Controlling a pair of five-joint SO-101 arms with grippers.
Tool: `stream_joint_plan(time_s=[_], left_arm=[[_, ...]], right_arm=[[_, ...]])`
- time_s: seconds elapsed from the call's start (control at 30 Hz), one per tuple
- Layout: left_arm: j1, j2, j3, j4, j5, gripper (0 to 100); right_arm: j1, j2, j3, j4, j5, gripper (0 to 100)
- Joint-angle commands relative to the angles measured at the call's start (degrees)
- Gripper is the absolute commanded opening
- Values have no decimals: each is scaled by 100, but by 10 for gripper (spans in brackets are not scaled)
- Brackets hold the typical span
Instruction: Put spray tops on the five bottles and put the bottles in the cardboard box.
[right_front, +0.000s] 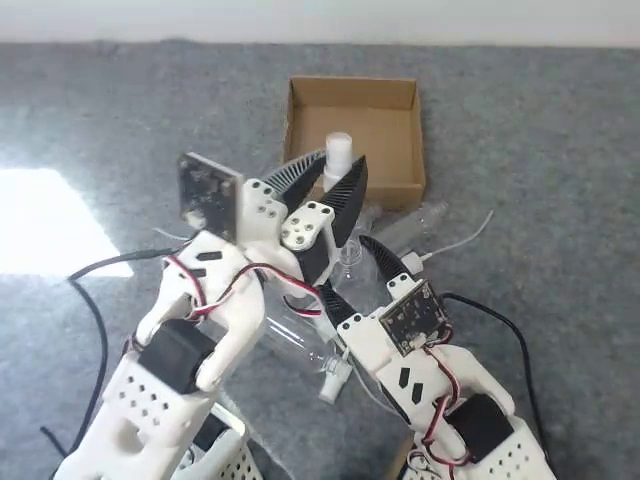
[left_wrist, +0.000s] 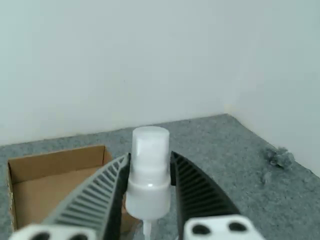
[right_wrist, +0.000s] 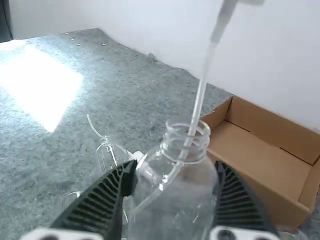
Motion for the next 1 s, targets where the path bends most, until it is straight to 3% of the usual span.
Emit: stream_joint_plan(time_s=[0.0, 0.3, 0.47, 0.7, 0.83, 0.97], left_arm=[[18, -97, 40, 18, -44, 20], [-123, -105, 66, 668, -281, 22], [123, -97, 84, 905, -264, 20], [396, -211, 321, 457, -176, 20], [571, -712, 593, 360, 686, 21], [738, -1310, 1464, -501, 448, 22]], right_arm=[[92, -101, -97, -171, 88, 151], [92, -101, -149, -163, 88, 151], [92, -101, -167, -163, 88, 151], [268, -110, -211, -224, 88, 151], [708, -110, -484, -163, 88, 151], [892, -110, -527, -163, 79, 151]])
